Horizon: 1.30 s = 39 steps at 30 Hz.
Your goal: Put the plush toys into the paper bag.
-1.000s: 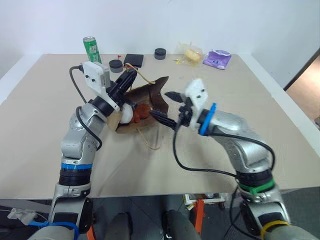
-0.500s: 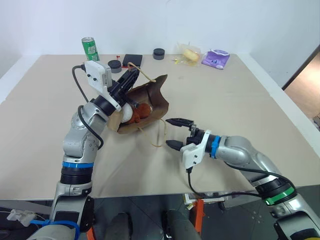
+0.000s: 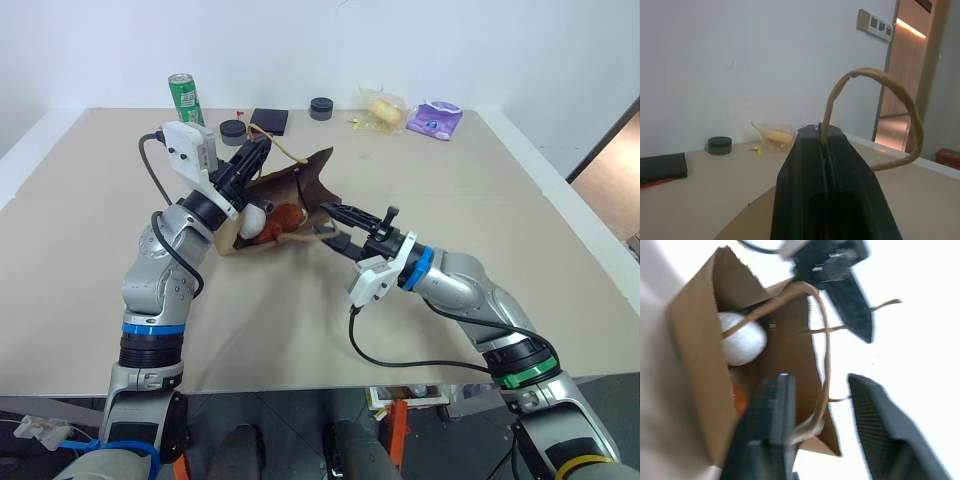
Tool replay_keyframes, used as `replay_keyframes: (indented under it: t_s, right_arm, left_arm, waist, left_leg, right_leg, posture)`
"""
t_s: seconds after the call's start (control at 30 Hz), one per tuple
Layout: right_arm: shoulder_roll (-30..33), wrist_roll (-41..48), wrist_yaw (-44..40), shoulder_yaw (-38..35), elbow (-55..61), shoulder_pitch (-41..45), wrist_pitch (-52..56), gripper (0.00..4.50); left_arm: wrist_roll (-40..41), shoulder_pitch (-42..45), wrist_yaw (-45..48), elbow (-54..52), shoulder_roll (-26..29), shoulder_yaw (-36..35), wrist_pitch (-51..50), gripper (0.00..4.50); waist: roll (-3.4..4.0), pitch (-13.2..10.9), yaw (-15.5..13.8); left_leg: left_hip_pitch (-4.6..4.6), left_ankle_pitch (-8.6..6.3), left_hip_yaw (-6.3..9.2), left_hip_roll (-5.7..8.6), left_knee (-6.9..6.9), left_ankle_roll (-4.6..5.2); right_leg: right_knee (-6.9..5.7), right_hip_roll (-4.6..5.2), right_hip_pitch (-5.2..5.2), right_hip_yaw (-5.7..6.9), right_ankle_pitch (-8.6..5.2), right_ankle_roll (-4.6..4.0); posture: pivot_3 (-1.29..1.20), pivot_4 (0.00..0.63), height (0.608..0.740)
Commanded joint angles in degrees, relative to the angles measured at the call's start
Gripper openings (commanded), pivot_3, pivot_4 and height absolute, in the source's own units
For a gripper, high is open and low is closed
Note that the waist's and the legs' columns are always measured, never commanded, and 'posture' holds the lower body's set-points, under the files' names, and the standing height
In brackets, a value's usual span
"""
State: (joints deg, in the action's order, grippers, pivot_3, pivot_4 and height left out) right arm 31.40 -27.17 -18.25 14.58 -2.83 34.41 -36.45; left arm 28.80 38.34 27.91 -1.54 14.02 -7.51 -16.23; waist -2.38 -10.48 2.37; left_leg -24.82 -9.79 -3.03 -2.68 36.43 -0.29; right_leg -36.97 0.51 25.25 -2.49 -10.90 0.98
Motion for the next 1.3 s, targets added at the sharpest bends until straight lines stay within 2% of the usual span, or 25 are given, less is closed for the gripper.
replay_keyframes:
  t_s: [0.03, 0.37, 0.7, 0.73, 0.8, 0.83, 0.9, 0.93, 0.97, 1.03, 1.13, 1.3]
  right_arm:
    - [0.66, 3.97, -1.13, -3.54, 3.38, 2.98, 1.65, 0.09]
    - [-0.90, 6.62, -1.51, -5.45, 4.79, 6.12, 5.21, 0.03]
    - [-1.11, 9.37, -7.34, -4.15, 4.69, 3.08, 10.37, 0.03]
    - [-1.35, 9.73, -7.51, -4.40, 4.82, 2.89, 10.94, 0.67]
    - [-1.54, 10.09, -7.81, -4.69, 5.05, 2.85, 11.86, 1.23]
    - [-1.73, 10.33, -7.74, -4.93, 5.22, 3.06, 12.22, 1.71]
    - [-2.27, 11.33, -7.56, -5.57, 5.76, 3.66, 13.22, 2.74]
    - [-2.47, 11.69, -7.51, -5.80, 6.00, 3.85, 13.63, 2.95]
    - [-2.81, 12.80, -7.76, -6.15, 6.30, 3.92, 14.48, 3.61]
    - [-3.67, 15.53, -8.24, -7.01, 6.85, 3.63, 16.85, 4.43]
    - [-4.72, 20.21, -10.14, -7.63, 7.64, 2.58, 21.73, 4.50]
    - [-8.36, 32.62, -13.54, -9.67, 11.63, -0.43, 44.18, 4.50]
  left_arm:
    - [1.30, 2.52, -0.88, -0.41, -0.35, -1.43, -0.26, 0.00]
    - [1.90, 2.96, -1.74, 0.09, -0.41, -1.84, -0.57, 0.00]
    - [1.82, 1.69, 0.02, -0.79, 0.93, -0.17, -3.97, 0.00]
    - [1.65, 1.64, 0.29, -0.72, 1.11, 0.03, -4.35, 0.00]
    - [1.80, 2.05, 0.02, 0.28, 1.52, -0.32, -5.81, 0.57]
    - [2.23, 2.33, 0.04, 0.83, 1.74, -0.74, -6.73, 0.84]
    - [3.14, 2.88, -0.02, 1.39, 2.19, -1.82, -8.16, 1.83]
    - [3.75, 3.07, -0.18, 1.45, 2.26, -2.39, -8.88, 2.01]
    - [4.59, 3.31, -0.32, 1.52, 2.47, -3.11, -9.80, 2.66]
    - [5.83, 3.67, -0.69, 1.65, 3.03, -4.29, -11.55, 3.41]
    - [7.38, 3.90, -1.38, 1.74, 4.60, -6.14, -14.48, 4.39]
    - [16.57, 3.54, -2.31, -0.11, 8.70, -12.03, -25.21, 4.45]
  waist:
    - [0.00, 0.00, 0.00]
    - [0.00, 0.00, 0.01]
    - [0.00, 0.00, 0.01]
    - [0.00, 0.00, 0.01]
    - [0.00, 0.00, 0.03]
    - [0.00, 0.00, 0.03]
    - [0.00, 0.00, 0.05]
    - [0.00, 0.00, 0.06]
    - [0.00, 0.00, 0.06]
    - [0.00, 0.00, 0.06]
    - [0.00, 0.00, 0.07]
    - [0.00, 0.00, 0.16]
  left_leg:
    - [0.00, 0.00, 0.00, 0.00, 0.00, 0.00]
    - [0.02, 0.00, 0.00, -0.03, -0.03, 0.00]
    - [0.02, 0.00, 0.00, -0.02, -0.03, 0.00]
    - [0.02, 0.00, 0.00, -0.02, -0.03, 0.00]
    - [0.02, 0.00, 0.00, -0.02, -0.03, 0.00]
    - [0.03, 0.00, 0.00, -0.03, -0.03, 0.00]
    - [0.05, 0.00, 0.00, -0.04, -0.03, 0.00]
    - [0.05, 0.00, 0.00, -0.04, -0.03, 0.00]
    - [0.05, 0.00, 0.01, -0.05, -0.03, 0.00]
    - [0.05, 0.00, 0.01, -0.06, -0.03, 0.00]
    - [0.04, 0.00, 0.01, -0.07, -0.03, 0.00]
    - [0.06, 0.00, 0.03, -0.12, -0.04, 0.00]
  right_leg:
    - [0.00, -0.01, 0.00, 0.00, 0.00, 0.00]
    - [-0.01, -0.04, 0.01, -0.01, 0.02, 0.01]
    - [-0.01, -0.03, 0.00, -0.01, 0.03, 0.02]
    - [-0.01, -0.03, 0.00, -0.01, 0.03, 0.02]
    - [-0.01, -0.03, 0.00, -0.01, 0.03, 0.02]
    - [-0.01, -0.04, 0.00, -0.01, 0.03, 0.02]
    - [-0.02, -0.05, 0.00, -0.01, 0.02, 0.00]
    - [-0.02, -0.05, 0.00, -0.01, 0.02, 0.00]
    - [-0.02, -0.07, 0.00, -0.01, 0.02, 0.00]
    - [-0.03, -0.08, 0.00, -0.01, 0.03, 0.01]
    - [-0.03, -0.08, 0.00, -0.01, 0.08, 0.10]
    - [-0.06, -0.09, 0.00, 0.03, 0.14, 0.18]
  posture:
    - [0.00, 0.150, 0.740]
    - [0.00, 0.150, 0.740]
    - [0.00, 0.150, 0.740]
    - [0.00, 0.150, 0.740]
    - [0.00, 0.150, 0.740]
    - [0.00, 0.150, 0.740]
    - [0.00, 0.150, 0.740]
    - [0.00, 0.150, 0.740]
    - [0.00, 0.150, 0.740]
    - [0.00, 0.150, 0.740]
    - [0.00, 0.150, 0.740]
    - [0.00, 0.150, 0.740]
